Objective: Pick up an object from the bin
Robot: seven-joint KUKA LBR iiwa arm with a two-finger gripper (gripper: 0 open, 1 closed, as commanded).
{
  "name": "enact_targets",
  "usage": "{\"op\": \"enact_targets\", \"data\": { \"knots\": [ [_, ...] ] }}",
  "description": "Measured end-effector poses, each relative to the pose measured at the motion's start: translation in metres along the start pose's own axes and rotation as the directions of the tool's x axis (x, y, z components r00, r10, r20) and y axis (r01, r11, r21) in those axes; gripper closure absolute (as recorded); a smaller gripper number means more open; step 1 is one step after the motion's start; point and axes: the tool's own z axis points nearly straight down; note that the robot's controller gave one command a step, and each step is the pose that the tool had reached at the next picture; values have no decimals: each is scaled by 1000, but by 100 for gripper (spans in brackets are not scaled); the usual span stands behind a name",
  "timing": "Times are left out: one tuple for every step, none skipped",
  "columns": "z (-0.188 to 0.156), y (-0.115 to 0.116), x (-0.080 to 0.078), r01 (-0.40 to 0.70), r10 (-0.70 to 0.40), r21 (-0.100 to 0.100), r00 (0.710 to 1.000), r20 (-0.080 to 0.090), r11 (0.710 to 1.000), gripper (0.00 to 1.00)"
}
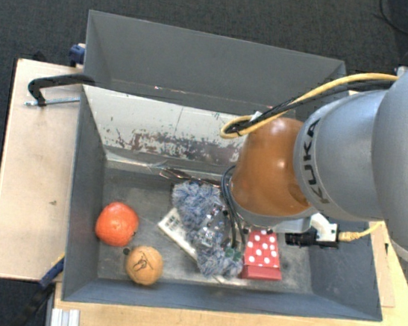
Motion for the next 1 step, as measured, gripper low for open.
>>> {"op": "enact_targets", "data": {
  "knots": [
    [-22,0,0,0,0,0,1000,-1,1000,100]
  ]
}}
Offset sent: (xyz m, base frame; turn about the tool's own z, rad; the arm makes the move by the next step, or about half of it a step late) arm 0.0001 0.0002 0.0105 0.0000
